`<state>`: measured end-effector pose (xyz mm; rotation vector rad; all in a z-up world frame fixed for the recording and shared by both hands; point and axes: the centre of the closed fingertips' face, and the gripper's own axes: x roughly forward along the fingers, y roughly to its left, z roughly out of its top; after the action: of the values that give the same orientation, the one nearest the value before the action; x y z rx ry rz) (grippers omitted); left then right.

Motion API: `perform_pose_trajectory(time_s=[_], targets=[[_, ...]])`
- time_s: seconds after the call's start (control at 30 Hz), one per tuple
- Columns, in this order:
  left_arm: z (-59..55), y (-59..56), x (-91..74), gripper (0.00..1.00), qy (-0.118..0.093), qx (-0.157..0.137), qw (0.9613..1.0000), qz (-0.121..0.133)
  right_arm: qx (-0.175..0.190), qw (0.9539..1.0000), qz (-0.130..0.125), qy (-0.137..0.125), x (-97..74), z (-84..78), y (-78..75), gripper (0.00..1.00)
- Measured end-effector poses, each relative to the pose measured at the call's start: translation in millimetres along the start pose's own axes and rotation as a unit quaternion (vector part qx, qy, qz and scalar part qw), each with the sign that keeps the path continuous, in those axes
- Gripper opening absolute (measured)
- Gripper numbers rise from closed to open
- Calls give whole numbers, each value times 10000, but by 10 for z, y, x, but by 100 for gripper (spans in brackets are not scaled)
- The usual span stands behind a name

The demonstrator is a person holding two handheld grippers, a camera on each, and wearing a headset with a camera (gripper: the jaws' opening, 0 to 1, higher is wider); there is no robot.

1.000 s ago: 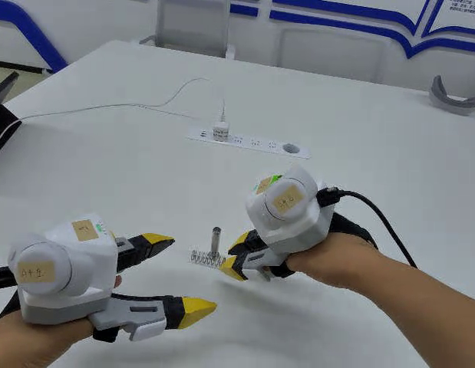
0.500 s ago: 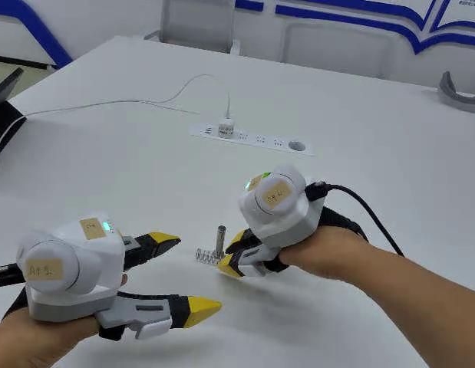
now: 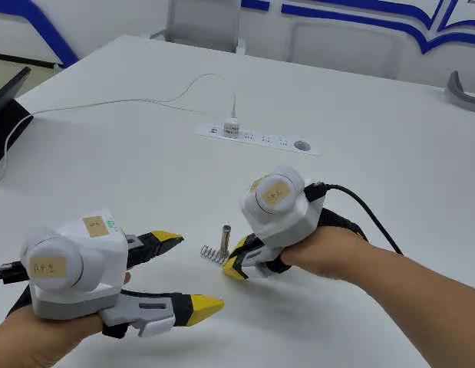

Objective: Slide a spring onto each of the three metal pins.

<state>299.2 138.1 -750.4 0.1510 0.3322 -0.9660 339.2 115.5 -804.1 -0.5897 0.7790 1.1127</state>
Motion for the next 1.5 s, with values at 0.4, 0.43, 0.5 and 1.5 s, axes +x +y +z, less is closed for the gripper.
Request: perform_pose_trajectory(time_s=[0.4,0.43,0.5,1.5], targets=[[-29,-61,18,67,85,118,9999,-67,-229,9996,141,43,-170,6,170,12],[-34,-71,21,67,103,147,9998,-79,-265,9995,175,37,-200,19,196,12],[-37,-86,22,66,115,176,9997,-102,-317,9992,223,-3,-241,48,234,11],[-61,-322,63,26,177,987,9937,-510,-1169,9893,807,341,-564,37,656,12]])
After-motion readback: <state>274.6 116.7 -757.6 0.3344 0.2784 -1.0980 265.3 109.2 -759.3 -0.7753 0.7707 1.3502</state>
